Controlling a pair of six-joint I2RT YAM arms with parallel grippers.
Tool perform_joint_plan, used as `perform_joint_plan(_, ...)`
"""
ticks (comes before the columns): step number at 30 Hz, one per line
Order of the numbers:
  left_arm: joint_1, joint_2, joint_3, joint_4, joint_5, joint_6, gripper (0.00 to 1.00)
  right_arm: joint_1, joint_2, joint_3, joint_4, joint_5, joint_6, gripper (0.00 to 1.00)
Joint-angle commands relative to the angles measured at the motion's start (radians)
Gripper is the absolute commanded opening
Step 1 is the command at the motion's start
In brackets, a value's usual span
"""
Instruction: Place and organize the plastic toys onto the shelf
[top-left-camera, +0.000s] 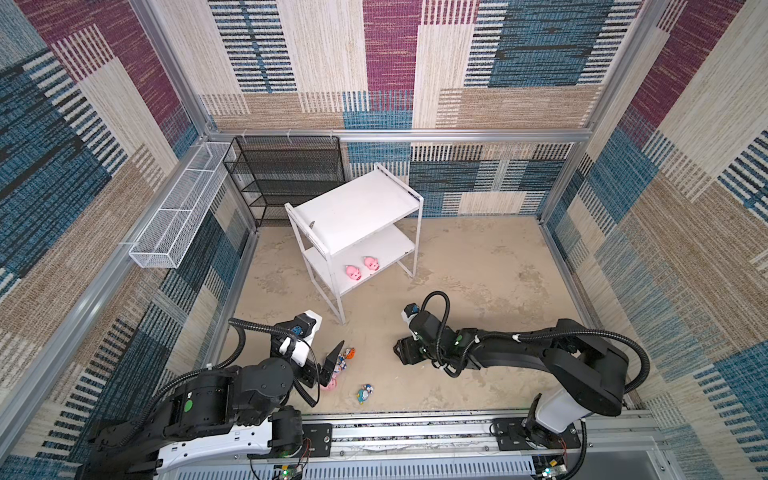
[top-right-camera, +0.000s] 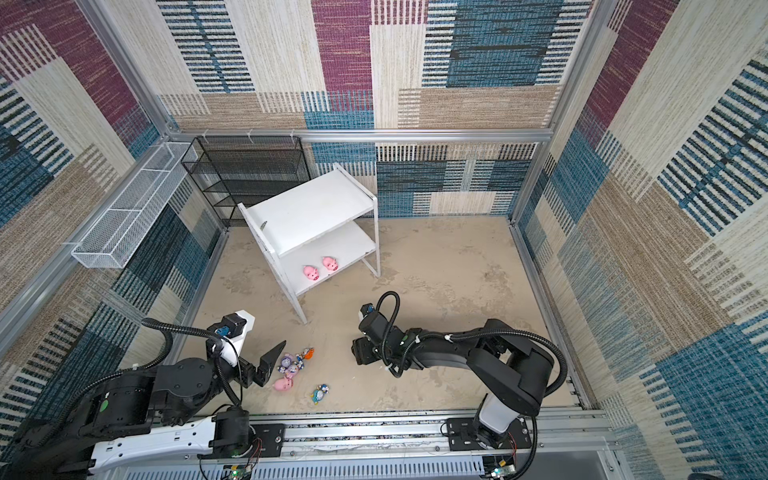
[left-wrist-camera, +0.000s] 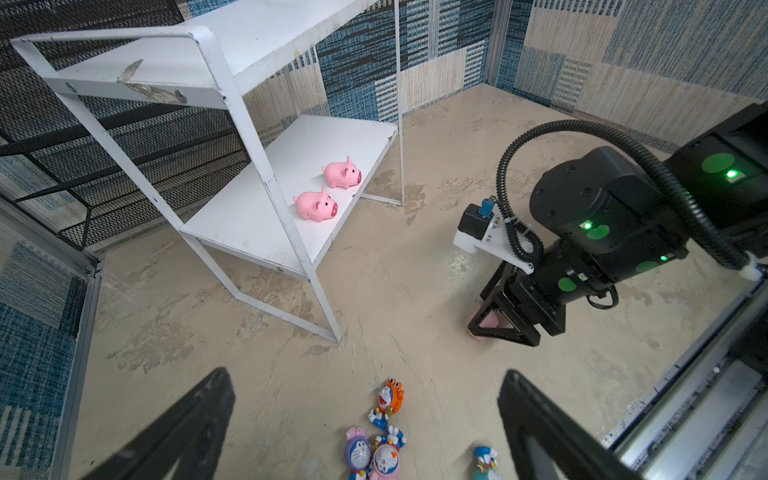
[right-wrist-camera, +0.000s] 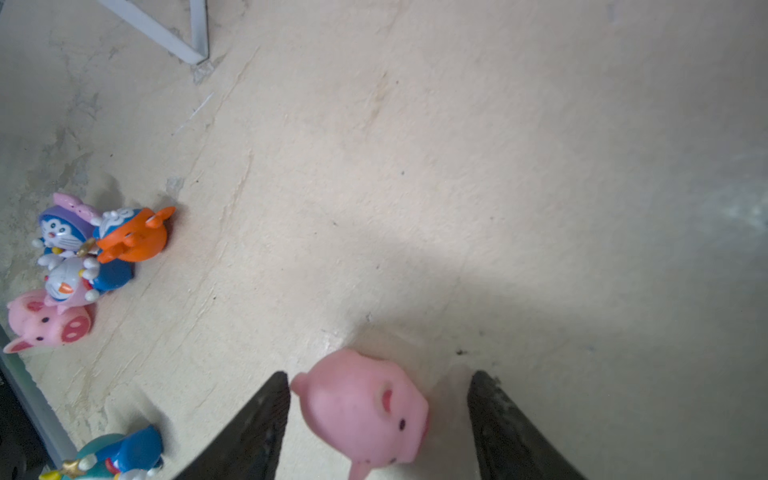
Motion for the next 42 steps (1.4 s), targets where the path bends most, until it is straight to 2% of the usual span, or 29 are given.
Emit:
perform_joint_plan(1, 0.001, 0.002, 0.001, 0.027, -0.006, -0.013, 0.99, -0.034, -0.024, 0.0, -0.006, 0.027, -0.036, 0.7)
perform_joint_plan(4, 0.001, 0.0, 0.001, 0.026, -0.006, -0.015, 0.99, -0.081, -0.027, 0.001, -0.006, 0.018, -0.078, 0.65)
perform_joint_plan(7, 0.001, 0.001, 0.001, 0.027, -0.006, -0.015, 0.99, -0.124, -0.01, 0.006, -0.007, 0.008, -0.131, 0.54)
perform_joint_plan(12, 0.001, 0.0, 0.002, 0.022, -0.005, -0.019, 0.99, -0.131, 0.043, 0.044, -0.063, 0.009, -0.216, 0.45)
perform_joint_plan(17, 0.001, -0.001, 0.001, 0.022, -0.007, -0.018, 0.99, -0.12, 0.024, 0.026, -0.074, -0.05, -0.26, 0.44)
perform_joint_plan(21, 0.001, 0.0, 0.0, 0.021, -0.004, -0.018, 0.99, -0.07, 0.01, 0.006, -0.075, -0.086, -0.283, 0.44)
perform_joint_plan(28, 0.001, 0.004, 0.001, 0.022, -0.002, -0.018, 0.99, 0.041, 0.025, 0.022, -0.104, -0.086, -0.265, 0.44)
perform_joint_plan(33, 0.0, 0.004, 0.0, 0.021, -0.002, -0.019, 0.99, 0.063, -0.029, -0.017, -0.114, -0.072, -0.231, 0.45)
perform_joint_plan(38, 0.001, 0.009, -0.004, 0.03, 0.007, -0.009, 0.99, 0.074, -0.092, -0.045, -0.1, -0.092, -0.263, 0.5)
perform_joint_plan(42, 0.001, 0.041, -0.002, 0.03, 0.043, 0.003, 0.99, 0.091, -0.088, -0.014, -0.099, -0.105, -0.284, 0.55)
